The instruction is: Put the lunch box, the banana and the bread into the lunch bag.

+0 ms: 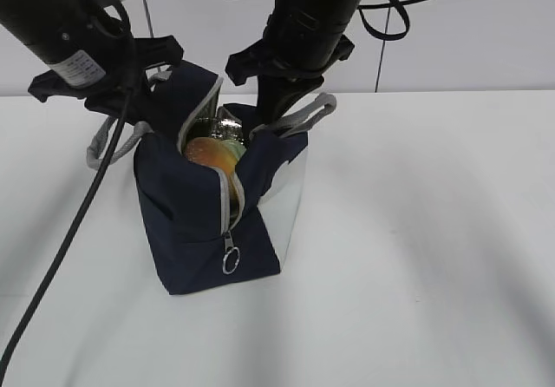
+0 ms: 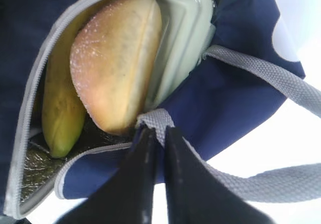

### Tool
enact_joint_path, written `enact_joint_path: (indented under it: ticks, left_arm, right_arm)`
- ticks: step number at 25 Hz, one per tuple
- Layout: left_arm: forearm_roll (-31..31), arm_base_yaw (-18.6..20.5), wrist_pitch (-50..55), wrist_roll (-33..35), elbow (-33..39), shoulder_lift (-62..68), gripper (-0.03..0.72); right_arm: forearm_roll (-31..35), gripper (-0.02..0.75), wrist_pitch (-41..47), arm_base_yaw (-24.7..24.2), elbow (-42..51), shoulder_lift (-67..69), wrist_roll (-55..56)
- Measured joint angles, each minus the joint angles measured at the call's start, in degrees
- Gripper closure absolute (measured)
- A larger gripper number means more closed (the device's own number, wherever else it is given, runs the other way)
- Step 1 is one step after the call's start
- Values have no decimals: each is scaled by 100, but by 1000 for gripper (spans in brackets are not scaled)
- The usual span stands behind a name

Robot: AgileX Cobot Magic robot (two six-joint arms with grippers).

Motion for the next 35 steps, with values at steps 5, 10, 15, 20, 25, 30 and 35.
enact_joint_path:
  ticks: [5, 10, 15, 20, 25, 30, 35]
  left_arm:
    - [-102, 0, -5, 46, 0, 0, 688]
    - [-114, 0, -5, 59, 0, 0, 688]
    - [-114, 0, -5, 63, 0, 0, 688]
    - [-115, 0, -5, 69, 0, 0, 689]
    - [-115, 0, -5, 85, 0, 0, 689]
    - [-120, 0, -5, 125, 0, 0, 689]
    - [-126, 0, 5, 125, 0, 0, 689]
  right_arm:
    - [-2, 738, 5, 0, 0, 0, -278]
    - [49, 729, 5, 0, 0, 0, -819]
    - [175, 463, 14, 0, 0, 30, -1240]
    - [460, 249, -202, 0, 0, 76, -1380]
    - [554, 230, -290, 0, -10, 209, -1380]
    - [550, 229, -274, 0, -10, 463, -1380]
    - [103, 286, -118, 0, -10, 528, -1284]
